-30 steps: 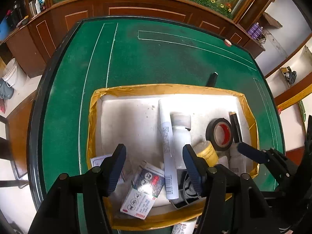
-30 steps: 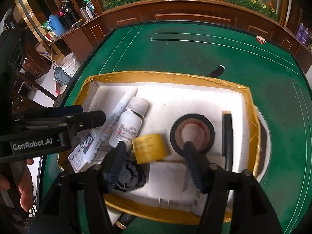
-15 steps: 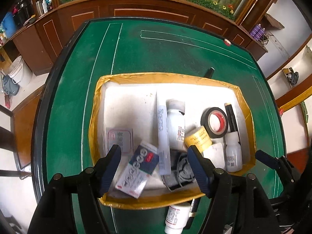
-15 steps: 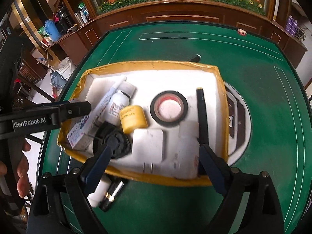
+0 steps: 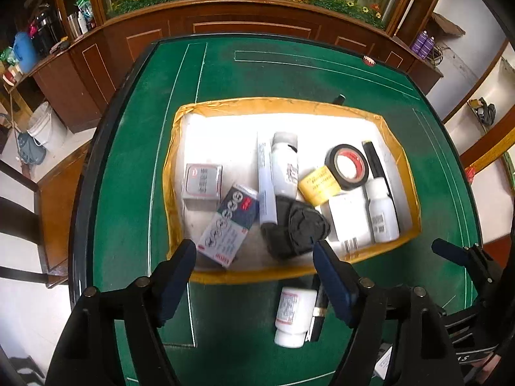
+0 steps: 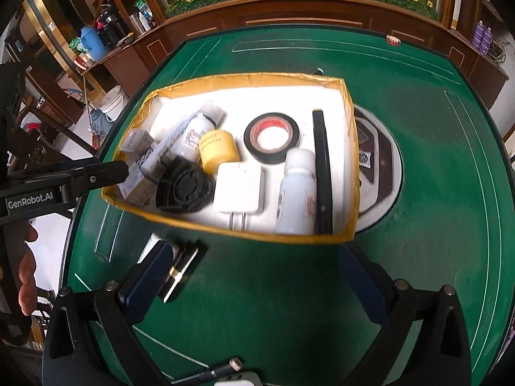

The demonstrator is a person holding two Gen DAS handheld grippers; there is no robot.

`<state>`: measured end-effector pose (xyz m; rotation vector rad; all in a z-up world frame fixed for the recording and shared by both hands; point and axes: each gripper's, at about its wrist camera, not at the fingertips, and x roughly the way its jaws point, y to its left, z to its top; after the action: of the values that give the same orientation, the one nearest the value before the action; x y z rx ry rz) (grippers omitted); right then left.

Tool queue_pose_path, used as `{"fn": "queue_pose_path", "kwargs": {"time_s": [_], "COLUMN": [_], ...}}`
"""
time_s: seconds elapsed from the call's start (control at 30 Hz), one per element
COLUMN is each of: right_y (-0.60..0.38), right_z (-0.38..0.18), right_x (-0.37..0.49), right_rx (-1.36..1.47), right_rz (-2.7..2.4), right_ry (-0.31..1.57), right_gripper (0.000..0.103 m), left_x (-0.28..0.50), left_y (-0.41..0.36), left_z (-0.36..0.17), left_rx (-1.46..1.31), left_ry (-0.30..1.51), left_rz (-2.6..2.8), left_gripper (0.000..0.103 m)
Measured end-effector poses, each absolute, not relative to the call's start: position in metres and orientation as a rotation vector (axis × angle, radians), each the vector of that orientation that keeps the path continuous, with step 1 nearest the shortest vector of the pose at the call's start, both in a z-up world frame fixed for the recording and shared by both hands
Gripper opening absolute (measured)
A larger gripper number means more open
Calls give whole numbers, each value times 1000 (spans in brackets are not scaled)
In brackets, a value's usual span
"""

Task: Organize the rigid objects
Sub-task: 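Withdraw both tools from the tray toward the remaining items on the table, then grasp the white pill bottle with the left tool while the right tool grasps the white plug charger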

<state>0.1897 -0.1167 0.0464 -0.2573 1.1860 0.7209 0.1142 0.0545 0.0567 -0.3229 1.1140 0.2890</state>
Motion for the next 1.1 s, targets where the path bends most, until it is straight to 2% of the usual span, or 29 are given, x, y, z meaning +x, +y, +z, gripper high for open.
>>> {"fn": "queue_pose_path", "kwargs": {"time_s": [0.5,0.8,0.9,0.97,1.0,1.07,1.1], "right_y": [-170,-198,-201,-203,-204,-204,-203], "right_z": [45,28,25,23,21,18,16], "right_x": [154,127,117,108,104,95,91], "right_rx": [-282,-262,-272,-284,-290,-308,-320], "right_rz": [749,746,774,800,811,835,841], "right_ry": [1228,1301,1319,1336,1347,1368,1376], "right_gripper": [103,103,103,102,101,85,81], "left_x": [72,74,80,85,87,90,91], "left_y": [16,5,-3,-8,-9,-8,-8], "left_z": [25,-2,-6,-10,-12,-13,-13], "left_rx": [-303,-285,-283,-279,-282,-313,-325], "left_ry": [1192,1229,1235,1243,1247,1241,1239], "left_rz": [249,280,255,248,247,246,247], "left_gripper": [79,78,72,65,63,59,58]}}
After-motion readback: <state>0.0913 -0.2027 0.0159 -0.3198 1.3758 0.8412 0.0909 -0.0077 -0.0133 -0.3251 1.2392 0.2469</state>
